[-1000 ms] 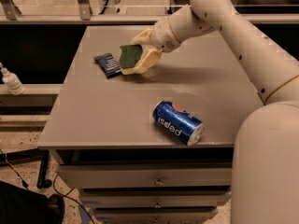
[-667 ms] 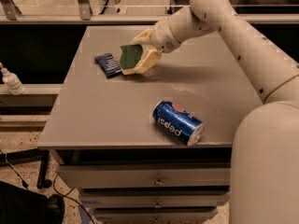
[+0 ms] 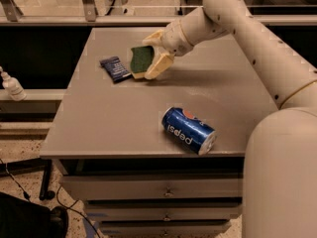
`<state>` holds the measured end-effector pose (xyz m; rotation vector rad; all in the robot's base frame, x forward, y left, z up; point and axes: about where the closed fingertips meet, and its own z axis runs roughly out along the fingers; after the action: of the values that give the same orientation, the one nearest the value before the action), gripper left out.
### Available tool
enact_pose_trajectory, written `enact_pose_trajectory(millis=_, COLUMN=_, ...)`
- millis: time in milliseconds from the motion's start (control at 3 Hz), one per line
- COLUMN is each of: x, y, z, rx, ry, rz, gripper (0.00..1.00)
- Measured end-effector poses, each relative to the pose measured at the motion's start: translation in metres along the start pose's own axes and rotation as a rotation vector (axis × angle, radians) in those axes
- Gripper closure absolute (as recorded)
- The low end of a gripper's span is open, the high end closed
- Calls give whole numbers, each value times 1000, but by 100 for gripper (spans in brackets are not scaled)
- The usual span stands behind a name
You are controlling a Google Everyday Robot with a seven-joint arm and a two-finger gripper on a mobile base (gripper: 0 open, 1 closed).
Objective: Move sponge near rxbar blueberry
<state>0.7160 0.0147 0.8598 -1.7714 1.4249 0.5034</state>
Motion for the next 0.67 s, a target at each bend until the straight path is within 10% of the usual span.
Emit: enact_pose_trajectory(millis=667, x=-1, y=15, z=-15, rx=-24, ry=-30, rz=8, gripper=0)
